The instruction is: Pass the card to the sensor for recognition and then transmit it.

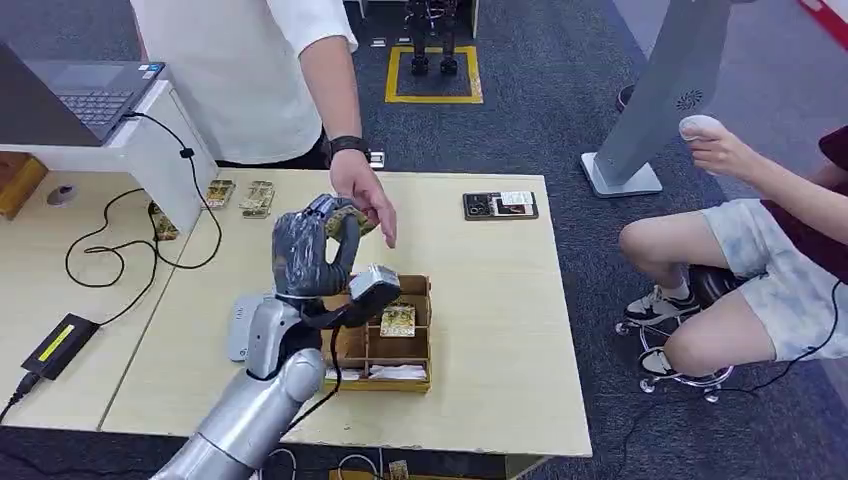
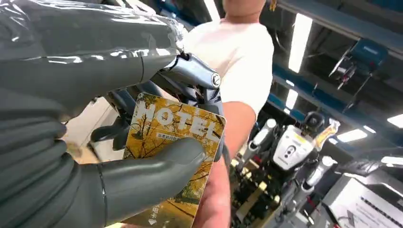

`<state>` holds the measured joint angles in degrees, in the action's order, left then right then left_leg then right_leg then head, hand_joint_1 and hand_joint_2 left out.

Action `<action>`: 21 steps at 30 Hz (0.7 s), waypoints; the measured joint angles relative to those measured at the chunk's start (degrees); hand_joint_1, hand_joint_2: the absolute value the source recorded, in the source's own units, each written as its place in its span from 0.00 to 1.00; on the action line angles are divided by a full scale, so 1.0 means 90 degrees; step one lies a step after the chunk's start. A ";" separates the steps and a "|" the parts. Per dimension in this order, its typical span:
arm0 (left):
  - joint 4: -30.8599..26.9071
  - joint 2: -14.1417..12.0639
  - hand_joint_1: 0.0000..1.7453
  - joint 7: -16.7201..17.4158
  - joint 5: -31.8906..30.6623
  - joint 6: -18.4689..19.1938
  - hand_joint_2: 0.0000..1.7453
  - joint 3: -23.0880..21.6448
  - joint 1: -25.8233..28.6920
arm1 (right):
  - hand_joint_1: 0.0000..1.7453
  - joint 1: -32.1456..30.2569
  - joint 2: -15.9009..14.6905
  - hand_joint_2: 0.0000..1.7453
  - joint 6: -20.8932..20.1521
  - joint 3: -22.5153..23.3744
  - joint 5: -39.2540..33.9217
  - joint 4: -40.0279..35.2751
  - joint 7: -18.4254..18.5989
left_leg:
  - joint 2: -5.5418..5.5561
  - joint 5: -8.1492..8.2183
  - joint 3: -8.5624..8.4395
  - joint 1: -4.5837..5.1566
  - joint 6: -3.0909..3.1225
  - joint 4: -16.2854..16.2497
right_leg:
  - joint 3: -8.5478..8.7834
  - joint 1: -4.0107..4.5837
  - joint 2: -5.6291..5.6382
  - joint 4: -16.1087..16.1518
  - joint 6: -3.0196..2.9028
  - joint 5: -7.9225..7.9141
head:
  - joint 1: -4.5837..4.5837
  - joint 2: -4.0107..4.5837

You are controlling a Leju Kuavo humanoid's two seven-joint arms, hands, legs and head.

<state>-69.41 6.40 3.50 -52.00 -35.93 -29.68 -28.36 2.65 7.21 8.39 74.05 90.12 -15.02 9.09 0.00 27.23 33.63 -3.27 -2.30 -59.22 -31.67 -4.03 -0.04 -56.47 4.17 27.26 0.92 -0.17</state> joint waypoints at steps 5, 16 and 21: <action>0.0342 -0.0063 1.00 0.0281 -0.0206 0.0099 1.00 0.0000 -0.0544 | 0.00 0.0042 -0.0034 1.00 -0.0007 -0.0085 -0.0002 0.0061 0.0041 | 0.0000 -0.0002 -0.0001 0.0000 0.0002 0.0000 | 0.0000 0.0000 0.0002 0.0000 -0.0003 -0.0002 | 0.0000 0.0000; 0.1029 -0.0065 0.00 0.0398 -0.0408 0.0051 1.00 0.0010 -0.0903 | 0.00 0.0072 -0.0044 1.00 0.0000 -0.0170 -0.0002 0.0112 0.0097 | -0.0001 -0.0002 0.0001 0.0000 0.0002 0.0000 | -0.0004 0.0000 0.0002 0.0000 -0.0004 -0.0002 | 0.0000 0.0000; 0.1059 -0.0061 0.00 0.0391 -0.0410 0.0051 1.00 0.0010 -0.0903 | 0.00 0.0073 -0.0046 1.00 0.0010 -0.0180 -0.0005 0.0126 0.0095 | -0.0001 -0.0002 0.0000 0.0000 0.0002 0.0000 | -0.0004 0.0000 0.0002 0.0000 -0.0004 -0.0002 | 0.0000 0.0000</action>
<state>-59.89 5.86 7.02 -55.69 -35.47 -29.59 -36.49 3.30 6.80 8.48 72.43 90.07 -13.88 9.94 -0.01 27.21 33.64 -3.27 -2.27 -59.22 -31.71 -4.02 -0.01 -56.48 4.14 27.24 0.92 -0.17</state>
